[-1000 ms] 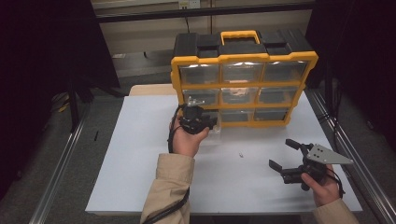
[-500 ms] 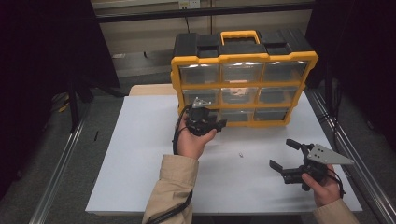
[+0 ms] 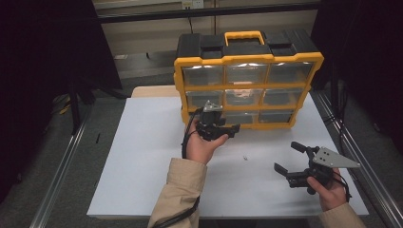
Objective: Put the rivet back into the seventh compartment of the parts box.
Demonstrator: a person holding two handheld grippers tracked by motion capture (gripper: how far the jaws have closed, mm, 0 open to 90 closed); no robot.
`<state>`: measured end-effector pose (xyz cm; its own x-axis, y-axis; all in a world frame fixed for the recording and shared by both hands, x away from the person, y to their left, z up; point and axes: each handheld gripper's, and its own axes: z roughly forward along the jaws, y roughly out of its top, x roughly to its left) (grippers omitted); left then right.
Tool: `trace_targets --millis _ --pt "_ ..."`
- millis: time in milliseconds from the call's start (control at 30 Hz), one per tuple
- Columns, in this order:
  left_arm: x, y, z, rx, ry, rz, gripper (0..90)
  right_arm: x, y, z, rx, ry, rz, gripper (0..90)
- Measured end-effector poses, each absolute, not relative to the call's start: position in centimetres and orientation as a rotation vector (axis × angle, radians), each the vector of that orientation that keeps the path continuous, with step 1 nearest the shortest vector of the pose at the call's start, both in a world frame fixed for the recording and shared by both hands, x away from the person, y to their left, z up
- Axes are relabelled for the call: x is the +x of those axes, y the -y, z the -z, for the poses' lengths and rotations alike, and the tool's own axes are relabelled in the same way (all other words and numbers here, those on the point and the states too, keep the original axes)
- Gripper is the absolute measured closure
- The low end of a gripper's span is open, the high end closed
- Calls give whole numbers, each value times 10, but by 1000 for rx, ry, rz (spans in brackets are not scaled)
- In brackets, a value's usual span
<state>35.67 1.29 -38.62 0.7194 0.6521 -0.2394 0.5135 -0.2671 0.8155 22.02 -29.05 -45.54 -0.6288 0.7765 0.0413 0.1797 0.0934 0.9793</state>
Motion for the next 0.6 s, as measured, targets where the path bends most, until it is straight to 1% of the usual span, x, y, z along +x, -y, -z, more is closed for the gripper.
trace_targets --millis 33,100,167,333,467,600 --pt "357 -12 387 1932 -894 -174 378 220 290 455 945 -1881 -1566 7" --pt "357 -11 388 1934 -890 -176 336 220 291 455 946 -1881 -1566 7" --pt "357 -9 389 1932 -894 -174 326 220 291 455 934 -1879 -1569 7" --pt "357 -5 391 1938 -867 -165 261 220 291 455 939 -1880 -1569 7" --pt "356 -2 391 1942 -844 -171 224 221 290 456 933 -1881 -1570 7" --pt "355 2 393 1944 -813 -164 207 220 290 456 927 -1886 -1564 8"
